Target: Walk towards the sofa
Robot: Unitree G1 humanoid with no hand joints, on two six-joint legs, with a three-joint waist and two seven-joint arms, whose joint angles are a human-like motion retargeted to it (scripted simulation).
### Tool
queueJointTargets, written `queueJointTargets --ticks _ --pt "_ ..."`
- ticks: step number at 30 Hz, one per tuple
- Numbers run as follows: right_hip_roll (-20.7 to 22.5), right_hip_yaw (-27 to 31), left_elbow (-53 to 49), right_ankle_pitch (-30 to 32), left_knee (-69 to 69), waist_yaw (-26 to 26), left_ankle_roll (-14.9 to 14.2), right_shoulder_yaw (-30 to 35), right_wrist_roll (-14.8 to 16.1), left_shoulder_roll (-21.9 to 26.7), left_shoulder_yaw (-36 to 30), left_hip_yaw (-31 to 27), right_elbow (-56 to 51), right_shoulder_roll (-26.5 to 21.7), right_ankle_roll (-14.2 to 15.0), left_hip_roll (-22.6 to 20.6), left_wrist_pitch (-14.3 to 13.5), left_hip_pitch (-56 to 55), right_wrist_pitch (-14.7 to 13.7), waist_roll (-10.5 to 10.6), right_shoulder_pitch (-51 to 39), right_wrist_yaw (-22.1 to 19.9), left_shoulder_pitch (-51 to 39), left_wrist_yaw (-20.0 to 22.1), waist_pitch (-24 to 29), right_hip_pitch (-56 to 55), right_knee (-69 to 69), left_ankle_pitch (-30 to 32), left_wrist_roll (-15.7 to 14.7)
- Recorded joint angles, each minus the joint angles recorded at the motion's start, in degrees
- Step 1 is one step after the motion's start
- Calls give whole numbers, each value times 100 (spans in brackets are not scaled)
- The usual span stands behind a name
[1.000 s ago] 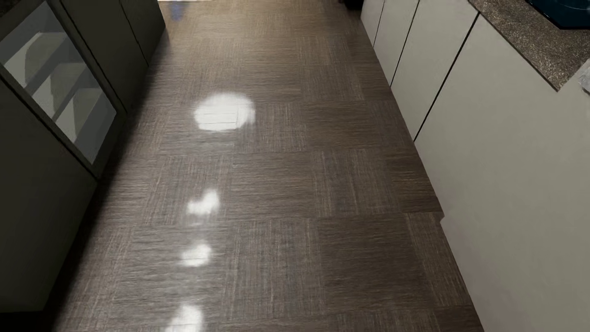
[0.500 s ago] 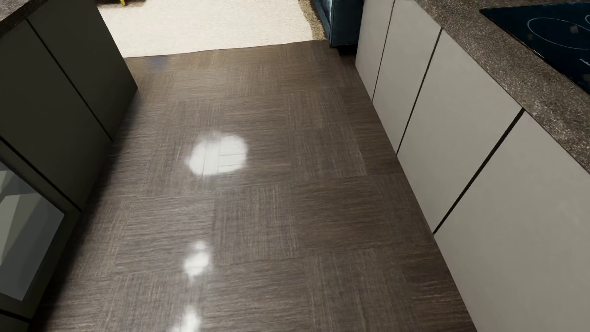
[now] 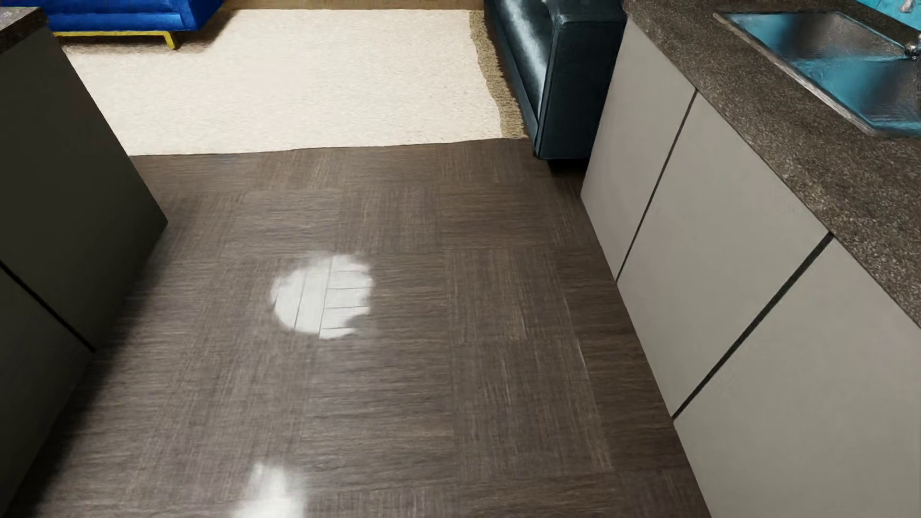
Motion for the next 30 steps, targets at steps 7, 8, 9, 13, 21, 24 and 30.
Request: queueJointTargets --ticks 7,8,9,13,21,24,30 --pt "-38 0 -1325 -2151 -1219 -1622 0 480 0 264 516 0 226 -43 0 283 0 2822 0 263 694 0 -660 0 -109 -2286 -5245 -610 0" --pt "-93 0 -1274 -1969 -1082 -1776 0 530 0 247 621 0 213 -78 0 419 0 3055 0 314 759 0 -718 0 -89 -2420 -5202 -424 0" --pt "-22 0 -1166 -931 -816 -1863 0 549 0 207 724 0 252 -92 0 605 0 3223 0 401 807 0 -694 0 -97 -2573 -4978 60 0" --pt "933 0 -523 629 2961 -1319 0 211 0 121 363 0 588 -126 0 1129 0 1482 0 942 598 0 -275 0 -201 -2151 -3793 1852 0" --pt "602 0 316 -2885 -947 986 0 -640 0 388 -33 0 -1260 -538 0 785 0 -1560 0 632 -379 0 675 0 -242 2190 -5462 825 0" --pt "421 0 782 -2064 -950 969 0 -1005 0 391 -116 0 -1445 -499 0 684 0 -1972 0 700 -526 0 810 0 -316 2704 -5201 823 0" --pt "54 0 -61 -478 -69 -153 0 -152 0 232 -208 0 393 -316 0 -479 0 -242 0 920 117 0 226 0 -58 -348 842 184 0"
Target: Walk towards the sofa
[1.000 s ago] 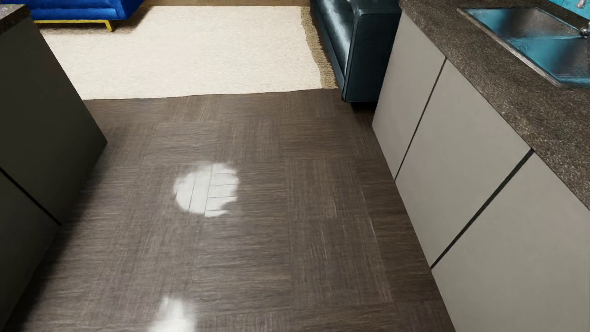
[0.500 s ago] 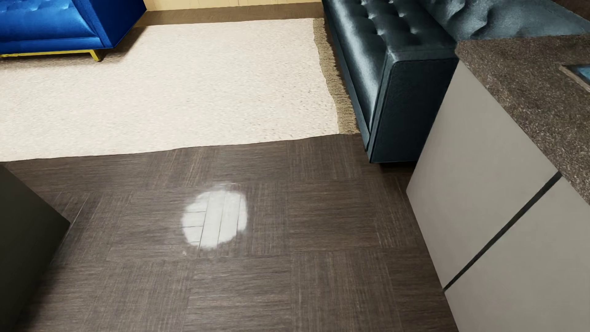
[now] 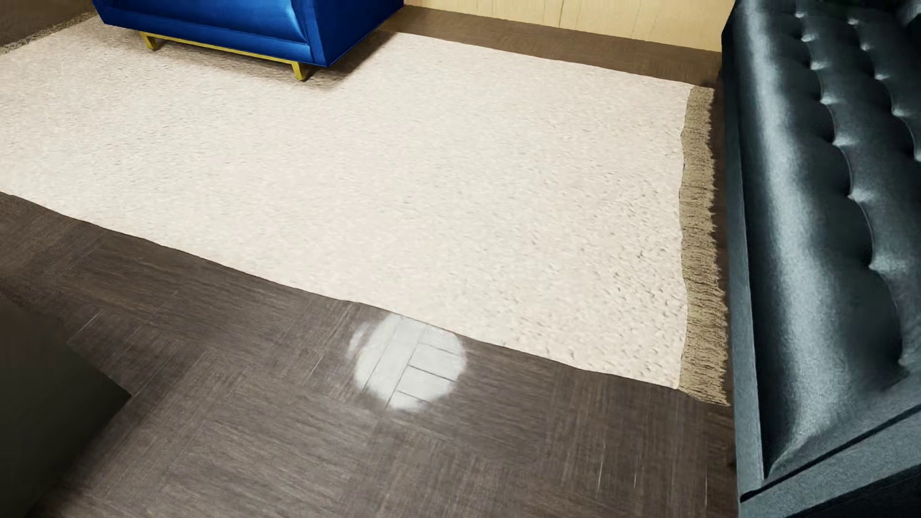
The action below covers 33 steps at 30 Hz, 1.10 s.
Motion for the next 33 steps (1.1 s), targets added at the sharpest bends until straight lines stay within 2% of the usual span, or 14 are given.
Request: queueJointTargets --ticks 4,5,8,9,12,13,15,17,22,25,27,28,30,33 --pt "170 0 -1320 1511 -1345 -1288 0 283 0 -68 224 0 168 123 0 295 0 2145 0 183 824 0 -482 0 -52 -1748 -3579 787 0" --pt "82 0 -1643 1258 -1467 -1395 0 291 0 -1 253 0 135 183 0 446 0 2550 0 102 981 0 -596 0 -106 -1988 -4689 943 0" --pt "-266 0 -2463 -1443 -1378 -1747 0 234 0 181 499 0 140 294 0 1036 0 3209 0 -88 1046 0 -711 0 -239 -2567 -6119 1857 0" --pt "-244 0 -2428 -1195 -1243 -1856 0 188 0 148 556 0 140 255 0 1242 0 3379 0 -60 1008 0 -689 0 -241 -2709 -5961 2422 0" --pt "397 0 -1416 1147 587 -1497 0 122 0 -90 507 0 365 123 0 1564 0 2744 0 174 675 0 -441 0 -455 -3032 -4607 4213 0" --pt "664 0 -987 1069 1792 -1309 0 93 0 -133 351 0 383 59 0 1548 0 2152 0 212 462 0 -462 0 -306 -2651 -4300 3493 0" --pt "923 0 -394 521 3454 -826 0 -2 0 -109 31 0 287 -41 0 1358 0 869 0 65 -2 0 -441 0 -42 -1149 -4806 878 0" --pt "778 0 -123 -349 3008 -119 0 1 0 38 -90 0 -345 -259 0 1135 0 -86 0 -229 -266 0 -188 0 132 505 -5626 -254 0" --pt "383 0 364 -2043 -1390 1128 0 -657 0 269 299 0 -1254 -484 0 1467 0 -1570 0 -462 -1401 0 224 0 -47 2704 -6450 86 0" --pt "-175 0 721 -994 -239 1537 0 -971 0 276 355 0 -1592 -335 0 1491 0 -1952 0 -696 -1350 0 402 0 -77 3223 -5500 293 0" --pt "-400 0 1026 961 763 1264 0 -931 0 209 248 0 -1398 -56 0 1025 0 -1734 0 -978 -964 0 347 0 -72 2592 -3373 508 0" --pt "-392 0 939 1270 793 1011 0 -745 0 152 290 0 -1273 3 0 727 0 -1228 0 -1022 -793 0 283 0 84 2078 -2094 274 0" --pt "-60 0 432 499 254 421 0 -372 0 -8 425 0 -688 231 0 568 0 -91 0 -895 -532 0 147 0 170 715 -709 52 0" --pt "368 0 -931 1248 -918 -699 0 -11 0 -103 692 0 -59 320 0 730 0 1654 0 -574 261 0 -55 0 153 -785 -3018 19 0"
